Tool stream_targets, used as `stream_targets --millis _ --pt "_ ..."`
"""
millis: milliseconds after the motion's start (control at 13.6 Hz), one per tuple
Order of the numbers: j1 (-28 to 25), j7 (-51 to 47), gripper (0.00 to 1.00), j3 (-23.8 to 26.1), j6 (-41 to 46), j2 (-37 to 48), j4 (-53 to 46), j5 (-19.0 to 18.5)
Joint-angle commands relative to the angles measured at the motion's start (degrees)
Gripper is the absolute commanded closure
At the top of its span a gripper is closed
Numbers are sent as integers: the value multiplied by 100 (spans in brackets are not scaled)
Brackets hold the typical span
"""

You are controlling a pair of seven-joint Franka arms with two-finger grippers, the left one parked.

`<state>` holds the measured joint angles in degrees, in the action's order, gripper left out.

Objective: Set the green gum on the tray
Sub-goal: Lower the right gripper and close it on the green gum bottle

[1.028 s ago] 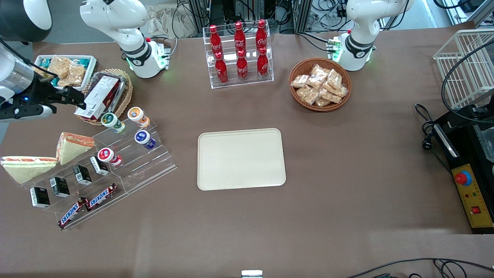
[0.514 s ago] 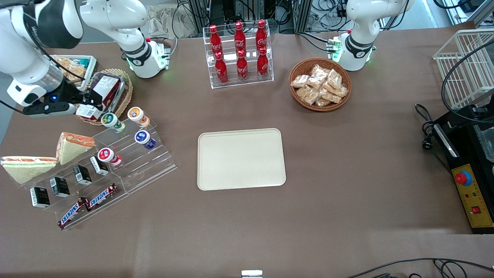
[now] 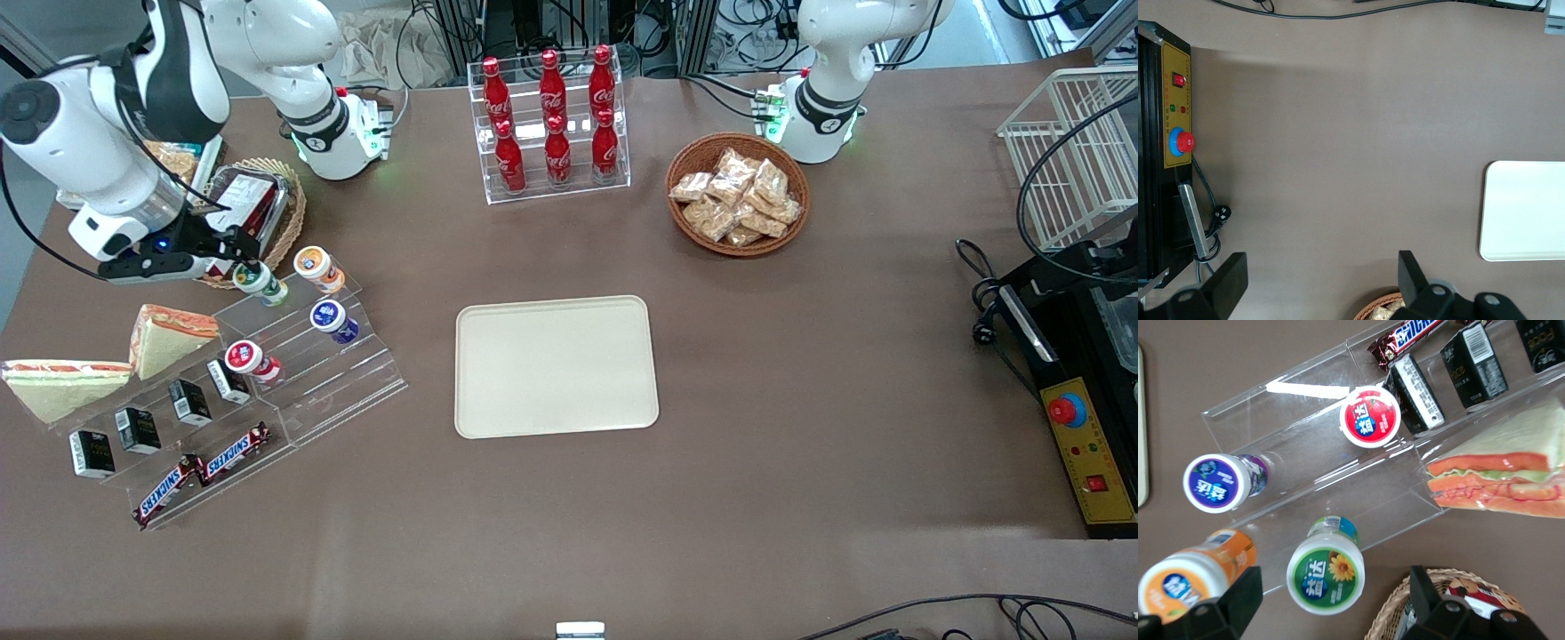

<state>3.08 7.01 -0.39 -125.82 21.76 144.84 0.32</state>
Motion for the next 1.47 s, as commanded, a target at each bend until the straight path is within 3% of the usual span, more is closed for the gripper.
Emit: stream_targets --millis 0,661,807,954,1101,1394 --pt "-54 -15 1 -49 -390 -48 264 12" --pt "-62 -41 4 -40 -593 -93 527 65" --pt "-71 -41 10 -40 -584 -84 527 65" --pt "-71 -59 37 -40 -567 -84 519 65" --pt "-80 -243 49 -23 -549 -102 510 65" --pt "-203 -489 54 -14 -496 -111 457 65"
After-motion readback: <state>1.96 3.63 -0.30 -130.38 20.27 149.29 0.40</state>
